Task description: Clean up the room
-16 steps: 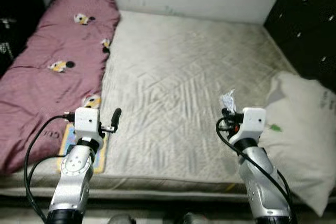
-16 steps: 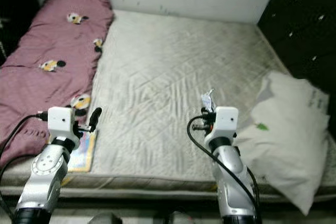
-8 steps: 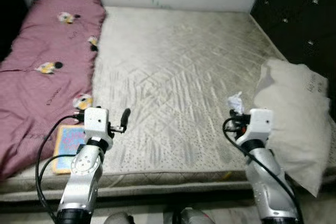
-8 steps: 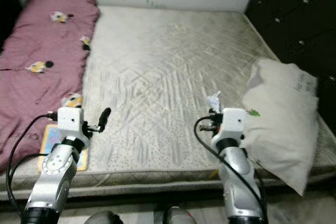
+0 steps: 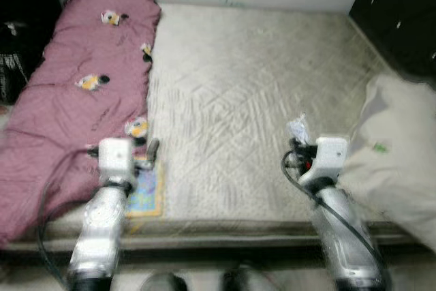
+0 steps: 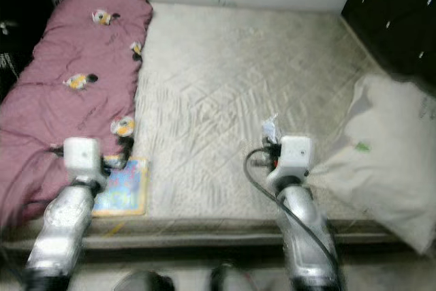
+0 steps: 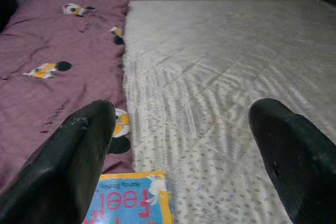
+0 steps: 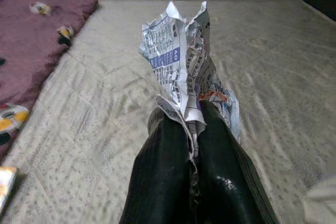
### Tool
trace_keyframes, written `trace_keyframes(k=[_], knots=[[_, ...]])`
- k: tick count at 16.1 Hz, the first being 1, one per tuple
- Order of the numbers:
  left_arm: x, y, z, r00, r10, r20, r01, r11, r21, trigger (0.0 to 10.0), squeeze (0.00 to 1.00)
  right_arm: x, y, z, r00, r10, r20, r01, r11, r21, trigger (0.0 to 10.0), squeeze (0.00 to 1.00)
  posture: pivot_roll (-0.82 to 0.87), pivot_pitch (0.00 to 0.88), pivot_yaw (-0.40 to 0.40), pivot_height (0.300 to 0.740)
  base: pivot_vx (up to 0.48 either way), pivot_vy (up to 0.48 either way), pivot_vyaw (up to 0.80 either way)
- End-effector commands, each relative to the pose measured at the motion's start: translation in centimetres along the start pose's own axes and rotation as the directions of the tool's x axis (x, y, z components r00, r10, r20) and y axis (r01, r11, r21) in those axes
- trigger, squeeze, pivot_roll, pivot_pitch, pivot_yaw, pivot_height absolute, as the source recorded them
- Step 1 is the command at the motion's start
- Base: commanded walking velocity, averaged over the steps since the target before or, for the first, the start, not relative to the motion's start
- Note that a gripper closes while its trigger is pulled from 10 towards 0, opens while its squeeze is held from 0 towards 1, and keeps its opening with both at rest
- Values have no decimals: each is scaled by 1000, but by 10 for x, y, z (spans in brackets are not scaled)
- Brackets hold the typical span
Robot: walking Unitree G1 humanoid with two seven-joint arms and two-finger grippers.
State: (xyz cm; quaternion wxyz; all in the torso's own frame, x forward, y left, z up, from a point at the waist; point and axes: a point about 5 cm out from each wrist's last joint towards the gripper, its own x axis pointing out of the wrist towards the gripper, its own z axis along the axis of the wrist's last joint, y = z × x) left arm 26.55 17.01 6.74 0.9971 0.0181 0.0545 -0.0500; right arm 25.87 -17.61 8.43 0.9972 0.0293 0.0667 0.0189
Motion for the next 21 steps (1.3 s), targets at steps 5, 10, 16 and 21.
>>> trace_keyframes(k=[5,10,16,21], knots=[[0,8,5,1000,12,20,-13,1000,17,10000,0,2,2,7,1000,-1,32,1,1000,2,10000,0,-37,55,-53,740,0,288,0],[0,9,5,1000,22,11,-22,1000,12,10000,0,3,2,8,999,1,34,-1,1000,2,10000,0,-34,53,-55,740,0,192,0],[3,11,7,999,36,21,-36,999,19,10000,0,6,3,10,999,10,45,-9,1000,-10,10000,0,-31,52,-60,740,0,480,0],[4,34,12,998,65,25,-67,993,93,10000,0,9,3,13,998,17,56,-16,1000,-12,10000,0,-13,64,-64,740,0,480,0]])
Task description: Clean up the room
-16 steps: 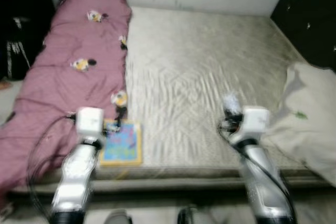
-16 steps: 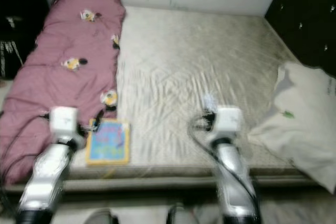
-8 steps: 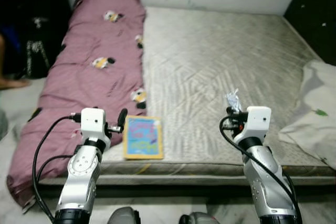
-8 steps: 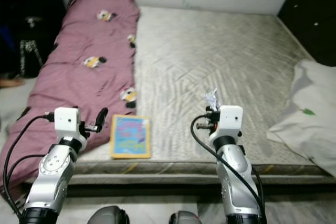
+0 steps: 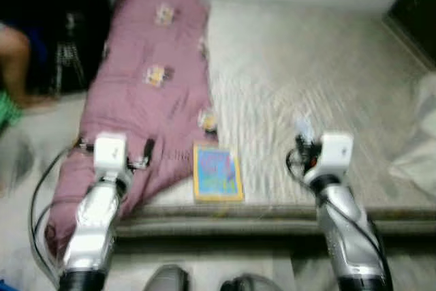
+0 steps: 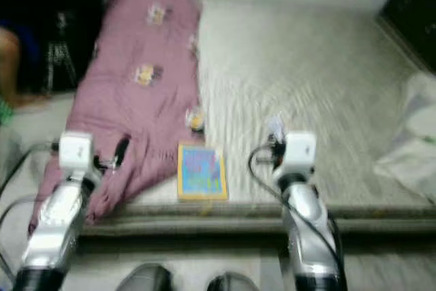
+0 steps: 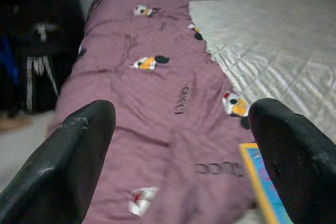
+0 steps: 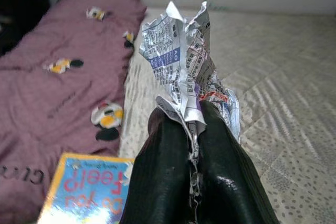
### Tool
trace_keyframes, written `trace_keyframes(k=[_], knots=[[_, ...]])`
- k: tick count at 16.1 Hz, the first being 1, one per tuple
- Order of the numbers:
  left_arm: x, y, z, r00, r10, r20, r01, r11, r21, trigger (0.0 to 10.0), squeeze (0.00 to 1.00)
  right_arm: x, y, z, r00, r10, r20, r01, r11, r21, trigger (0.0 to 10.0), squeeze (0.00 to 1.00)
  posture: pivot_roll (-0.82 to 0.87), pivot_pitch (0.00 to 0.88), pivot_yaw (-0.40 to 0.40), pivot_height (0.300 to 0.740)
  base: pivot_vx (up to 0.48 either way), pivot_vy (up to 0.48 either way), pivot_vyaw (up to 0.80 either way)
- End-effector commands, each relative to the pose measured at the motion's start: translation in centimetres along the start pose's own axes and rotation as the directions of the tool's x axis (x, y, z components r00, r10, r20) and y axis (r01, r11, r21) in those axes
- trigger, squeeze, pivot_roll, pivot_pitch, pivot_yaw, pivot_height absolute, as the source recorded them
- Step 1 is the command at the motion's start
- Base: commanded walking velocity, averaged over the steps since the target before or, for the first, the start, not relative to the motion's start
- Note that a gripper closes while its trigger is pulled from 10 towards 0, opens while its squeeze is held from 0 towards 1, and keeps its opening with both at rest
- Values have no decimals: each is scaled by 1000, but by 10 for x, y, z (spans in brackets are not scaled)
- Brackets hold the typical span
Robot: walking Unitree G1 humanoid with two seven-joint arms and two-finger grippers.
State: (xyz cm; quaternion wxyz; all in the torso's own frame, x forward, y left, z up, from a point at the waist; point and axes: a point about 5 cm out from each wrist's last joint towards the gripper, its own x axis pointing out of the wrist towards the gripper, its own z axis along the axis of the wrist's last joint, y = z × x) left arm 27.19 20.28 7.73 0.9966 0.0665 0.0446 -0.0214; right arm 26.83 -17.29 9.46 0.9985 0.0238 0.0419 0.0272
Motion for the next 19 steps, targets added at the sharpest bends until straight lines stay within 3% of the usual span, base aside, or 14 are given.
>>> trace_keyframes(k=[1,4,13,19], knots=[[1,2,2,1000,-9,12,9,999,34,10000,0,1,0,2,1000,1,8,-1,1000,2,10000,0,-13,64,-64,740,0,480,0],[3,10,0,1000,0,1,0,999,36,10000,0,2,1,2,1000,5,8,-5,1000,-5,10000,0,-16,60,-65,740,0,480,0],[3,-5,2,1000,-2,14,3,1000,-21,10000,0,0,0,1,1000,8,7,-8,1000,-13,10000,0,-33,64,-59,740,0,470,0],[0,-6,2,1000,15,22,-15,999,-28,10000,0,0,4,3,999,39,16,-38,998,-43,10000,0,-33,68,-62,740,0,0,133]])
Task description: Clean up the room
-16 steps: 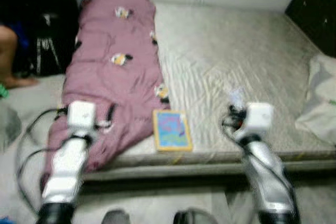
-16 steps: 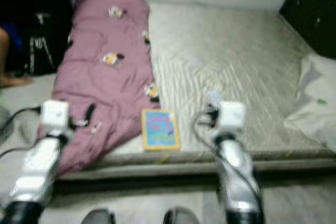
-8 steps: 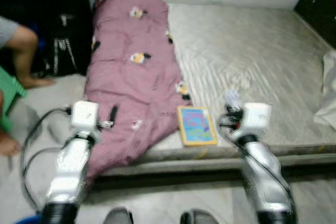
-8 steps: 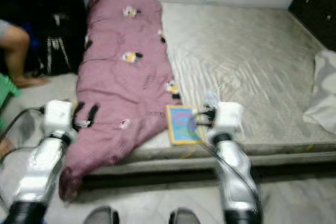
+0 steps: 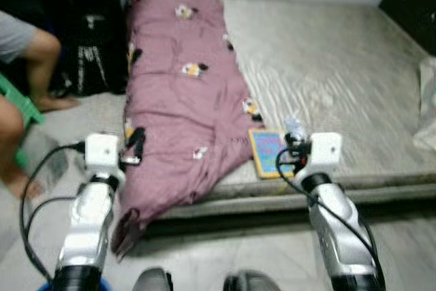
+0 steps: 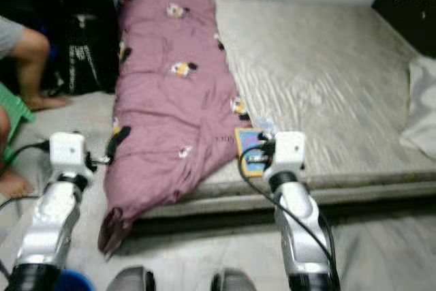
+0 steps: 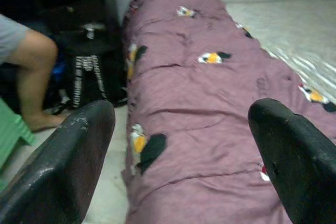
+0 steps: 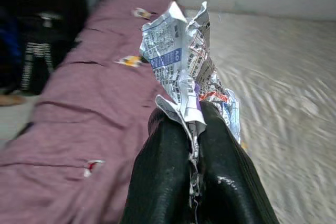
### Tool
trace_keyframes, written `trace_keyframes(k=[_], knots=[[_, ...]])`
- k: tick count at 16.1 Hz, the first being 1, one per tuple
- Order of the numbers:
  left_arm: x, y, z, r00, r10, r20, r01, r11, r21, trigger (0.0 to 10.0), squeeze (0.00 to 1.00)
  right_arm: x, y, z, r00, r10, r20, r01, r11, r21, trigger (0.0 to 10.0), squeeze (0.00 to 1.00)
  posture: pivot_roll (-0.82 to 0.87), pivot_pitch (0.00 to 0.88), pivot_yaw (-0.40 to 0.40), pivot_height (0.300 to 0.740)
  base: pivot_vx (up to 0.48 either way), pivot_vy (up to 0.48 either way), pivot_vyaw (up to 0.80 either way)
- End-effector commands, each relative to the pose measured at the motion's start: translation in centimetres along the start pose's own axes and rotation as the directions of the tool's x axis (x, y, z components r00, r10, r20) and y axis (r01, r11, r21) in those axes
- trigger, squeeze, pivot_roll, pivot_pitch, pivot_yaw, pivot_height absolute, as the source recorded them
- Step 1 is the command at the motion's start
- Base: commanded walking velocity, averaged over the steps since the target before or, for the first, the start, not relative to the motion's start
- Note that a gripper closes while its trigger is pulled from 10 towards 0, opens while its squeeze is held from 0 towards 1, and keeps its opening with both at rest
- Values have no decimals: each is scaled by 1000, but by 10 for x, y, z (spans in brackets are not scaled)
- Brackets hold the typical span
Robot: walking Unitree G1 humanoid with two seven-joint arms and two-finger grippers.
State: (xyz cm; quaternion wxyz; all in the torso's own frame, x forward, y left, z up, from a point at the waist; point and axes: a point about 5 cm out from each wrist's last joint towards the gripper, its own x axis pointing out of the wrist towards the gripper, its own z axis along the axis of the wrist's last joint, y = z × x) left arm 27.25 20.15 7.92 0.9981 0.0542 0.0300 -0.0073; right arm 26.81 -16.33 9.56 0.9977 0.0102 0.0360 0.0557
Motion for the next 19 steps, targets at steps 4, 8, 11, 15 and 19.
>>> trace_keyframes(k=[4,8,11,15,19], knots=[[-3,-6,-2,999,-31,-13,30,999,-11,10000,0,-1,-4,4,1000,-9,14,9,1000,-26,10000,0,-35,72,-58,740,0,0,800],[-12,-7,-7,997,-72,-37,71,997,-28,10000,0,-2,2,11,999,28,46,-26,998,-49,10000,0,-40,74,-50,740,0,0,800],[-15,-15,-8,995,-93,-38,91,994,-52,10000,0,-2,1,11,999,26,48,-24,998,-51,10000,0,-50,69,-51,740,0,0,800],[-14,-14,-4,996,-91,-24,90,995,-41,10000,0,-2,-3,10,999,20,44,-17,998,-57,10000,0,-47,65,-53,740,0,0,800],[-19,-16,-5,997,-65,-28,64,997,-42,10000,0,1,-2,9,999,29,42,-27,998,-59,10000,0,-37,58,-57,740,0,0,800]])
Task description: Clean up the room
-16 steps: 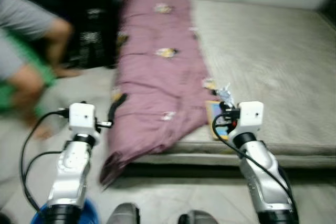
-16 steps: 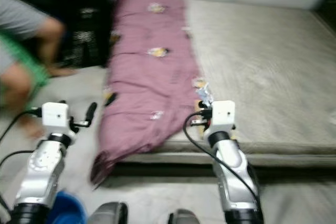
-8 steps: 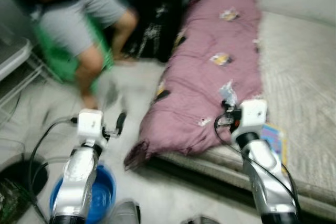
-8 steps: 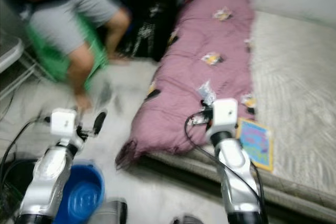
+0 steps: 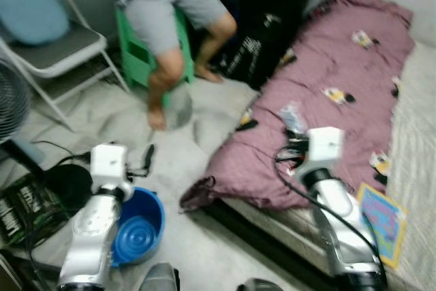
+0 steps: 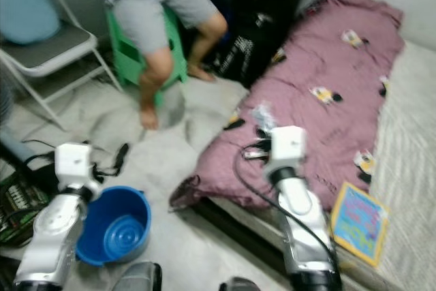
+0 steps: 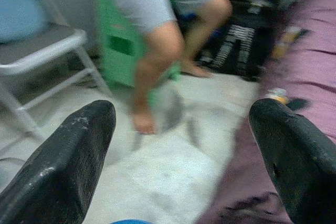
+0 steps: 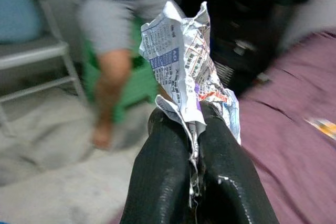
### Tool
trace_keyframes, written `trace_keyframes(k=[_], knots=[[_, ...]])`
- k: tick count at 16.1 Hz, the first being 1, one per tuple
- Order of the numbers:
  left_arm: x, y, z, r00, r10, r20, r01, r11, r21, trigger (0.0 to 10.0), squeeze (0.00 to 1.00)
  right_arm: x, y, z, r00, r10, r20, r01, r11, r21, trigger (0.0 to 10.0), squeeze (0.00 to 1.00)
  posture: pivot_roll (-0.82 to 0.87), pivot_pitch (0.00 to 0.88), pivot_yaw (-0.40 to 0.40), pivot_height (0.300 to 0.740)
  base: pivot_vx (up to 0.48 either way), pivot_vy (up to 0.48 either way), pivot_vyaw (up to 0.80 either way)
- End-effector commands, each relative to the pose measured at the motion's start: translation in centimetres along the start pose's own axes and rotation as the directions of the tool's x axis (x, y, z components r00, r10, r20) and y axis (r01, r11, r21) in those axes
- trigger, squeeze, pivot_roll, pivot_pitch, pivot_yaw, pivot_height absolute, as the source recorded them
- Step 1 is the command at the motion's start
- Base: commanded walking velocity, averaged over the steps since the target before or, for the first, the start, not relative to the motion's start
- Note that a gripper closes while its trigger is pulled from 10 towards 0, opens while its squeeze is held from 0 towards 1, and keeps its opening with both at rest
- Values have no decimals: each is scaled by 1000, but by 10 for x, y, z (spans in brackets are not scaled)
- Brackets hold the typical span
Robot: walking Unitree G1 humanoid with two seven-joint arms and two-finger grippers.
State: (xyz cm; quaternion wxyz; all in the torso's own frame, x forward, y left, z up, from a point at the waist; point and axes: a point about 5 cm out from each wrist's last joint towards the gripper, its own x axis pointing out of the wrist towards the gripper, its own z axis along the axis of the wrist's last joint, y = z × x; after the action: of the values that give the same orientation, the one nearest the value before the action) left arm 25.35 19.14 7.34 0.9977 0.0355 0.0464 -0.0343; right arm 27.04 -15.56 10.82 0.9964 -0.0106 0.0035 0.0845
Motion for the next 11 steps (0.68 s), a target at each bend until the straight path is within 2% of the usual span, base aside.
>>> trace_keyframes(k=[1,4,11], knots=[[-1,-5,0,1000,-10,3,10,1000,-3,10000,0,-2,-9,-4,1000,-23,-20,22,1000,-13,10000,0,-35,55,-60,740,0,0,800],[2,-5,6,1000,3,25,-3,1000,-10,10000,0,0,-9,-3,1000,-12,-19,12,1000,-18,10000,0,-34,54,-63,740,0,0,800],[2,-5,4,1000,10,19,-10,1000,-5,10000,0,1,-9,-4,1000,-6,-21,6,1000,-20,10000,0,-36,56,-66,740,0,0,800]])
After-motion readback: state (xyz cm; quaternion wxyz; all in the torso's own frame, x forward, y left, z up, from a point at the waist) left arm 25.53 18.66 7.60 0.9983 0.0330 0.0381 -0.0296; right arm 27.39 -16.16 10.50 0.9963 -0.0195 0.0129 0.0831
